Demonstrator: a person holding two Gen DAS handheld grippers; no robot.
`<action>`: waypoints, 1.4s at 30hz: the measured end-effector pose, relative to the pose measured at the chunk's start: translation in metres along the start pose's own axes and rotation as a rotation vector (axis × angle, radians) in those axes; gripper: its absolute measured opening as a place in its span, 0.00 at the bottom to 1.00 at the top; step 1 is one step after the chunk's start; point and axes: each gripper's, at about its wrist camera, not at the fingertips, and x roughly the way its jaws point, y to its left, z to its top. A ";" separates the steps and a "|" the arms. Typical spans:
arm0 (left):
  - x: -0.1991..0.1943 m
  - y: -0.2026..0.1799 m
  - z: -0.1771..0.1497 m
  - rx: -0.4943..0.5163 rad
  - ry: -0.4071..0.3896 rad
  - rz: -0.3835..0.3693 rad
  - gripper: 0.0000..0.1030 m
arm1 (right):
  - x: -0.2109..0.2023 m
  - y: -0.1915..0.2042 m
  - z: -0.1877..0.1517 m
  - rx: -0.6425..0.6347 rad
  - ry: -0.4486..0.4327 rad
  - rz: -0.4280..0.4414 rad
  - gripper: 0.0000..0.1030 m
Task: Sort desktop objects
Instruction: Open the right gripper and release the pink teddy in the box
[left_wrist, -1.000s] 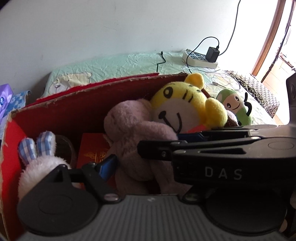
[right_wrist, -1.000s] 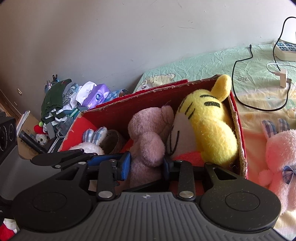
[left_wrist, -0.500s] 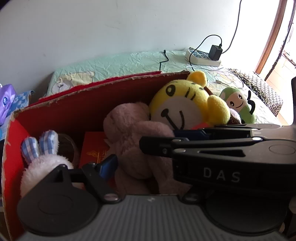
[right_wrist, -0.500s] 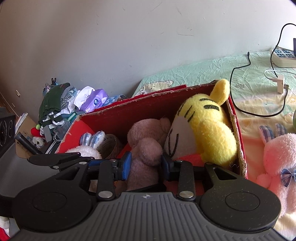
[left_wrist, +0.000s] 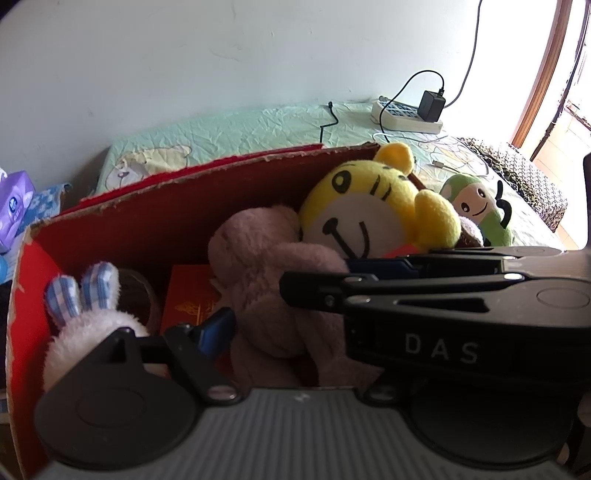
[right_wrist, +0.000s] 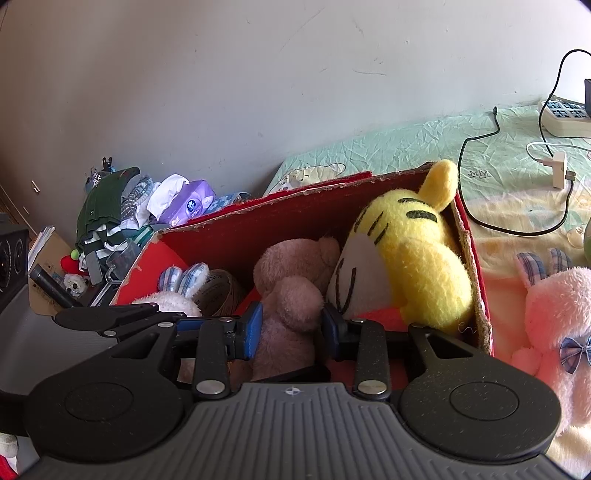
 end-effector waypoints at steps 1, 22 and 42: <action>0.000 0.000 0.000 0.000 0.000 0.001 0.76 | 0.000 0.000 0.000 0.000 0.000 0.000 0.36; 0.003 0.000 0.002 0.005 0.008 0.017 0.76 | 0.000 0.000 0.001 0.001 -0.005 0.001 0.35; 0.004 0.000 0.001 0.013 0.011 0.018 0.76 | 0.000 0.000 0.000 -0.001 -0.019 -0.002 0.34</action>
